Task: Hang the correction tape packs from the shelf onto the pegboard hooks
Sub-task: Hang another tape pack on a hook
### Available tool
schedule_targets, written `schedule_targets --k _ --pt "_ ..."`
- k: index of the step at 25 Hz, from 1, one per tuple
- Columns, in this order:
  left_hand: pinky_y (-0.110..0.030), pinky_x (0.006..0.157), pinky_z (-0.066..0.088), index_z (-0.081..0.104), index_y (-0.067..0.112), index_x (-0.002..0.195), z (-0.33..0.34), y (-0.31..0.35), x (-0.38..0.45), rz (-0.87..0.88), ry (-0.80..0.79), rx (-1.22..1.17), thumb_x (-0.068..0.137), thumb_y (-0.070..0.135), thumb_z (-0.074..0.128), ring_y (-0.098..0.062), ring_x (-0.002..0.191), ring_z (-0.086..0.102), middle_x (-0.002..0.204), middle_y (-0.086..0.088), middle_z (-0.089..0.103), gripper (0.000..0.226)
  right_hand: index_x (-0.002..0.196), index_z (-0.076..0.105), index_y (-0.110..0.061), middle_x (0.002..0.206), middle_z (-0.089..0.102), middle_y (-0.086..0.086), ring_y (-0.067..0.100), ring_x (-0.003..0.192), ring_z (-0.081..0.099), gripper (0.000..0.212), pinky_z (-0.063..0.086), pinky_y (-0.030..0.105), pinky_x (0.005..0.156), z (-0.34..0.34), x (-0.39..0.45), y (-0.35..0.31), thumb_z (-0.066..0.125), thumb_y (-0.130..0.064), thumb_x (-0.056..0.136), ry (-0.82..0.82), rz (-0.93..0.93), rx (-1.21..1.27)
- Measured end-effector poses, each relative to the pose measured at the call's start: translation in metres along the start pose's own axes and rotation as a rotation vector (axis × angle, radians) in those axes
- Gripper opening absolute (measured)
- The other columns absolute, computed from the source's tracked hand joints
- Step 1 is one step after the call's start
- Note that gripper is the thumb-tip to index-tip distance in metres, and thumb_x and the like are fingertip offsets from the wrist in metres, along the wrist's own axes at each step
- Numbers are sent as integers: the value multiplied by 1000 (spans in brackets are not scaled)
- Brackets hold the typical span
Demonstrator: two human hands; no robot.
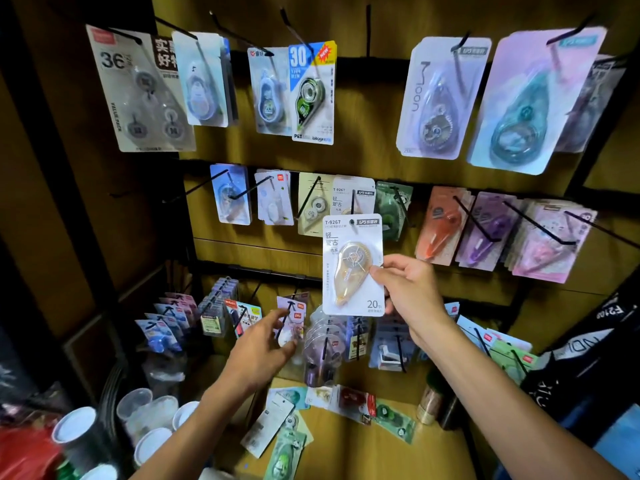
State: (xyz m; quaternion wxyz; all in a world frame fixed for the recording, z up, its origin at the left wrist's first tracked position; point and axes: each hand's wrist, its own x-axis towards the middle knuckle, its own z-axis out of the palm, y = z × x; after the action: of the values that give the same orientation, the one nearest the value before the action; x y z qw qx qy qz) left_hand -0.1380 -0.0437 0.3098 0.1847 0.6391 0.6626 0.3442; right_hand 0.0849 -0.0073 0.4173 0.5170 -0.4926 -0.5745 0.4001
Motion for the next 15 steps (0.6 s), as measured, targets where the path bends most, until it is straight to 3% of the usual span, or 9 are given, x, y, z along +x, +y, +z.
schedule_targets --k 5,8,10,13,15 --pt "-21 82 46 47 32 136 17 -6 -3 16 -60 -11 87 32 66 -6 96 58 129 1 63 53 87 70 -7 76 68 5 14 60 59 7 41 24 42 19 58 4 64 -9 89 153 76 -25" --pt "-21 81 46 48 34 134 29 -21 1 -9 -93 -10 87 36 65 -8 103 61 127 4 63 50 92 71 -4 86 67 9 14 62 58 8 44 25 50 32 97 12 65 -8 88 228 99 -13" --pt "-23 80 45 53 33 128 35 -33 3 -69 -141 23 85 40 64 -13 104 63 121 6 65 45 92 72 -6 87 69 8 18 68 61 9 52 28 56 39 119 17 68 -12 86 273 111 -3" --pt "-27 76 47 59 30 109 46 -54 0 -121 -221 101 79 44 64 -16 97 63 104 6 67 33 76 63 -19 75 65 -3 25 79 68 12 60 43 77 45 131 27 71 -23 84 316 143 -25" --pt "-27 72 44 60 28 107 55 -63 -8 -149 -251 117 78 42 65 -16 92 63 97 5 67 33 90 61 -23 90 67 -3 22 89 67 12 58 45 85 40 117 41 70 -26 84 320 142 -16"
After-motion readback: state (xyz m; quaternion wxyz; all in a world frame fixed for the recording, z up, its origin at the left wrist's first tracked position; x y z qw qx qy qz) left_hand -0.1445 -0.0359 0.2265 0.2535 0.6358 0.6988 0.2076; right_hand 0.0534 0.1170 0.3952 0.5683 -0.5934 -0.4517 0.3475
